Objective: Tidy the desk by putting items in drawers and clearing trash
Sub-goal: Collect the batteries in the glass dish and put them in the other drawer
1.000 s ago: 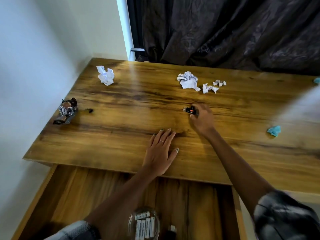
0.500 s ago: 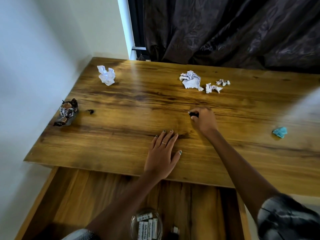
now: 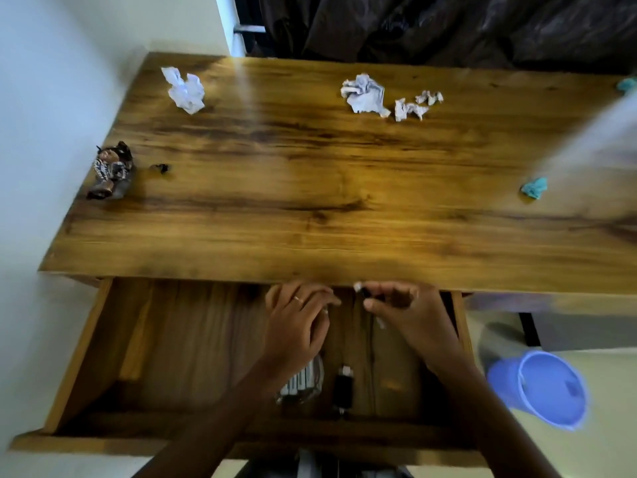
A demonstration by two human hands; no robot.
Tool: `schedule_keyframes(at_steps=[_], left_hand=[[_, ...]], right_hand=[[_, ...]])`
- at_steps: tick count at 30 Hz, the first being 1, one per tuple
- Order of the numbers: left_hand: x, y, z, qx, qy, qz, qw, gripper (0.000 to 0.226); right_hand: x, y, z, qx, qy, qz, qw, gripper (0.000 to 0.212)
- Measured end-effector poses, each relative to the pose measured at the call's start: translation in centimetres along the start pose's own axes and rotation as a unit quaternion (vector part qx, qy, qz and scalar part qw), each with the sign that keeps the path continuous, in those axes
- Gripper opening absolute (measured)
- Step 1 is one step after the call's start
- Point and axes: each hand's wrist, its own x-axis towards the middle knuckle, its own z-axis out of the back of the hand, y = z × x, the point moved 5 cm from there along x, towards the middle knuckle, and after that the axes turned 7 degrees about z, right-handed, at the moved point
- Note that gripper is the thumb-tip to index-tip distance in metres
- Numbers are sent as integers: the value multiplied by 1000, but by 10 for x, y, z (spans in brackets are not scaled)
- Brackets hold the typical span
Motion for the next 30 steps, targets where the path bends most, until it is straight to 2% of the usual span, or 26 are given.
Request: schedule_keyframes(at_steps=[4,7,9,17,20,25,27,30], left_hand=[[-46,1,-22,19,149,16,988,26],[-69,3,-41,71,334,44,939,57],[-81,4,-48,116,389,39,913,74],[-84,-2,-52,157,367,11,917,77],[-86,-2,-53,163,363,9,917,74],[-85,-2,-52,163,351,9,922,73],[-85,-2,-51,160,345,6,925,73],[-86,-1,-53,162,339,1,927,73]], right_hand=[[-44,-58,-23,-72,15,-77,994,27],[-58,-89,-36,-144,7,-98,985,27],[-64,-103,-43,-176,9,-105,979,26],[-63,-113,-56,-250,58,-105,961,11],[-63,-115,-58,-240,79,-101,962,16],[-64,-116,-40,-220,62,-89,970,26],[-60,-114,-35,-224,94,-82,967,25],[-55,-113,-38,-236,187,-75,950,29]])
